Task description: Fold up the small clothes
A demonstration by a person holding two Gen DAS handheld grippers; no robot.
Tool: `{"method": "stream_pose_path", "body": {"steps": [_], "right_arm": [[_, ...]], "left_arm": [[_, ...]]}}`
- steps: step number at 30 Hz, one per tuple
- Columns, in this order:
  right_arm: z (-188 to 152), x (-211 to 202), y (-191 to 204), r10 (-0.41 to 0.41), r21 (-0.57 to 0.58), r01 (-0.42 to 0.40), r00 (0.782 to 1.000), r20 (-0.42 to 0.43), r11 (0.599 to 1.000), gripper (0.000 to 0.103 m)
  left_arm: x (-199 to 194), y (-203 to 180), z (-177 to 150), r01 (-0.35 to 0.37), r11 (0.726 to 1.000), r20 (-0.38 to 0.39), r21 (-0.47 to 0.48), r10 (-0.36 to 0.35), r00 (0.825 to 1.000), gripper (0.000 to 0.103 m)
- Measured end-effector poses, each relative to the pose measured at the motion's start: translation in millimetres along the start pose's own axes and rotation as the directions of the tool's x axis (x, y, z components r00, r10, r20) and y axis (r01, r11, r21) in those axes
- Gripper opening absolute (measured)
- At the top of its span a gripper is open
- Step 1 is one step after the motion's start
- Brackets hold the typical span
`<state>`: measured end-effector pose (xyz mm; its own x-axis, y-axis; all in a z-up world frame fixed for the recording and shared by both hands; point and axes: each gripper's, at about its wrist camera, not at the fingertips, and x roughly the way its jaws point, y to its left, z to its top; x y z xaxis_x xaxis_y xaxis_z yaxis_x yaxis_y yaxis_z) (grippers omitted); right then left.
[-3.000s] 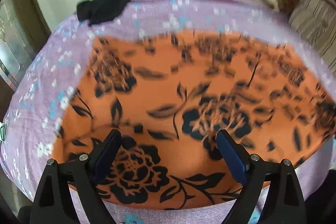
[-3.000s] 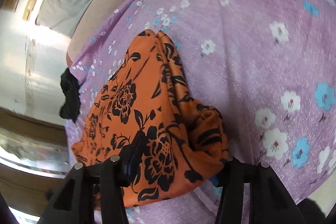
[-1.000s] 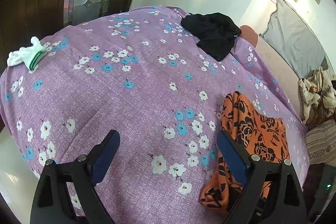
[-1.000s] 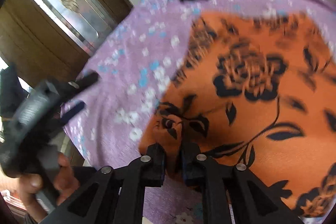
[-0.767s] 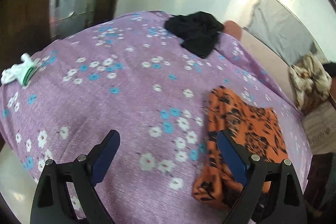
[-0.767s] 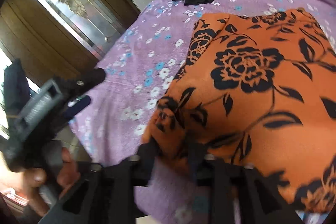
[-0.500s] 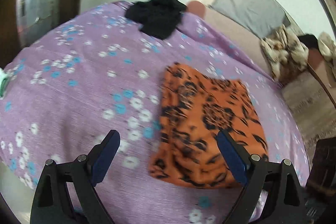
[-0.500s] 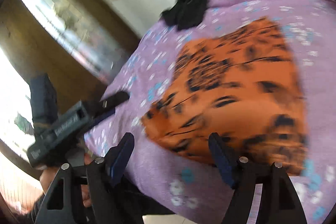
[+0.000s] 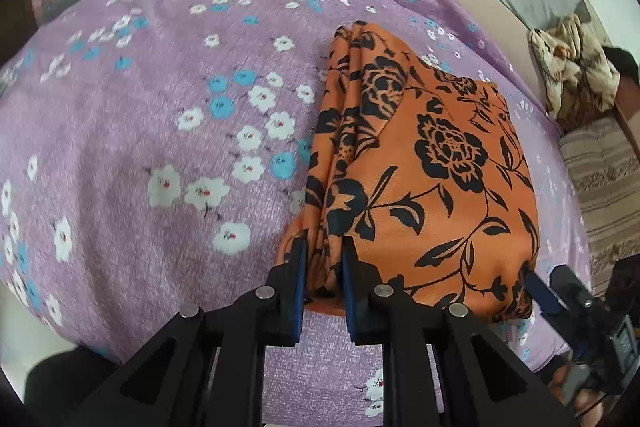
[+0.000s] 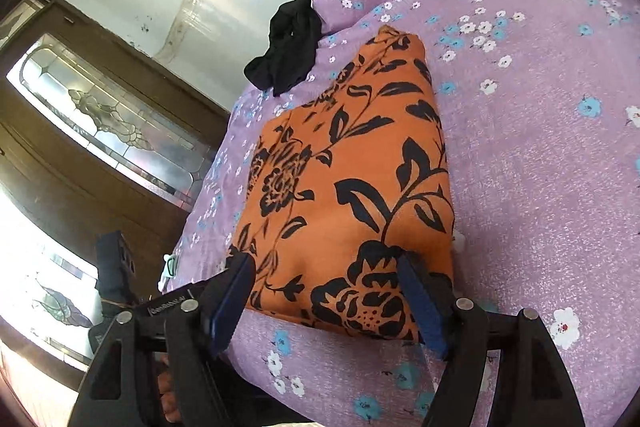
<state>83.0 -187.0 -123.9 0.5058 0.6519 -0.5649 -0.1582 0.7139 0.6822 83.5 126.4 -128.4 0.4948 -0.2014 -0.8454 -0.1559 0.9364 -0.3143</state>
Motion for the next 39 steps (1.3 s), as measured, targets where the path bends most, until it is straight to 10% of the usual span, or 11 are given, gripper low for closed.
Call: {"method": "stream_pose_path", "body": {"steps": [7,11,14,21,26,29,32,34,39], "right_arm": [[2,-2,-4,0.033,0.033,-0.033,0.999,-0.007,0.999,0.077],[9,-18,-6,0.051,0.061,-0.052,0.999,0.018,0.997,0.077],[19,-31,-12,0.050,0.076,-0.053,0.998,0.043,0.996,0.078],[60,-25,-58,0.003,0.227,-0.009,1.000,0.029,0.974,0.081],[82,32,-70,0.061,0.290,-0.025,0.991,-0.118,0.957,0.081],[81,60,-46,-0.007,0.171,0.041,0.981,-0.192,0.984,0.040],[75,51,-20,-0.113,0.055,0.122,0.984,-0.138,0.991,0.034],[66,65,-21,-0.208,-0.021,0.208,0.960,-0.187,0.978,0.038],[91,38,-22,-0.108,0.100,0.122,0.985,-0.131,0.988,0.067]], "left_arm": [[-18,-14,12,-0.036,0.998,0.024,0.044,0.035,0.999,0.021],[-56,-42,32,-0.063,0.990,0.180,0.129,0.039,0.983,0.057],[-57,-66,51,-0.072,0.978,0.230,0.197,0.025,0.973,0.062],[34,-67,65,-0.180,0.953,0.045,0.242,0.174,0.984,0.062],[40,-46,54,-0.157,0.970,0.065,0.184,0.148,0.987,0.070],[42,-47,51,-0.168,0.966,0.087,0.195,0.153,0.984,0.070],[43,-36,47,-0.126,0.977,0.088,0.171,0.112,0.990,0.073],[45,-33,48,-0.093,0.985,0.073,0.146,0.083,0.994,0.074],[46,-28,51,-0.074,0.990,0.072,0.124,0.065,0.995,0.075]]}}
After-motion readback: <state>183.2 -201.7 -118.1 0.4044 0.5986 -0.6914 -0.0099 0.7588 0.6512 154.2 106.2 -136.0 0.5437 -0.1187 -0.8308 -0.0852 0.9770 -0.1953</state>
